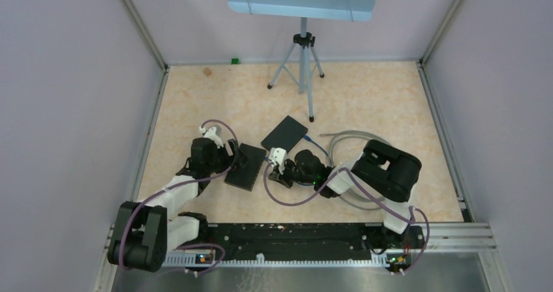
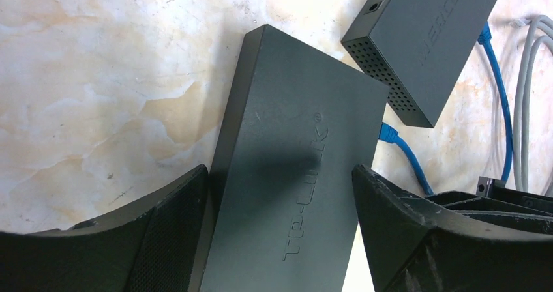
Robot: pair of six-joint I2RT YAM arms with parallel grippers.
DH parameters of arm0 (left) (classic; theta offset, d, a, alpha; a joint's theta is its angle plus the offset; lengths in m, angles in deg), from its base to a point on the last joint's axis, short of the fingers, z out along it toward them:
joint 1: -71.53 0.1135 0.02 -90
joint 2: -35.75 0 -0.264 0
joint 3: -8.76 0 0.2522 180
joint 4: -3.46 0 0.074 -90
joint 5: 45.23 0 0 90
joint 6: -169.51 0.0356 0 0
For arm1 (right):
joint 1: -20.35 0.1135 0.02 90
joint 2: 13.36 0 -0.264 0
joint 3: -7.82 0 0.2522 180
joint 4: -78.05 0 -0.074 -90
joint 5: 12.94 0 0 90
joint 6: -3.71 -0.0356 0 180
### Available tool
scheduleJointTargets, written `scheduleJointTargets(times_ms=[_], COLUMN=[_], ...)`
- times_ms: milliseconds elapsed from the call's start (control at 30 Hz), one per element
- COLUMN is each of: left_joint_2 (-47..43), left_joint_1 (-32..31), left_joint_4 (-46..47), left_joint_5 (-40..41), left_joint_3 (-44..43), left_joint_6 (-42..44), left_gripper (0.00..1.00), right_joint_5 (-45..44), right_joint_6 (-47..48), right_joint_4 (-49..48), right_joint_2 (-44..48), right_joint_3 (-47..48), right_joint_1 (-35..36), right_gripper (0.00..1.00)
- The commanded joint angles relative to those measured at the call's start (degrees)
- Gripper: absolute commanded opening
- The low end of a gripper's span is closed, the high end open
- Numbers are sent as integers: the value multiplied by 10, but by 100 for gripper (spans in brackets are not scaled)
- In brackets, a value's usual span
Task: Insert the plug into the switch port
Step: Insert the connector into the switch port.
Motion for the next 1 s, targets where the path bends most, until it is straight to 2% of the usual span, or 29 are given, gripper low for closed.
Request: scheduleJointTargets(times_ms=[0, 567, 967], left_joint_2=[13, 24, 35], left_joint_1=[2, 2, 2], left_joint_4=[8, -47, -53], left_joint_5=[-33, 4, 6], left_joint_3=[-12, -24, -30], left_joint_6=[-1, -14, -13], left_gripper=[84, 75, 75], right_joint_5=[1, 5, 13], right_joint_6=[-20, -30, -40], right_joint_4=[-46, -68, -84], right_joint_2=[-17, -33, -28], right_joint_3=[15, 19, 17], right_joint_1=[9, 9, 9], right_gripper=[0, 0, 0])
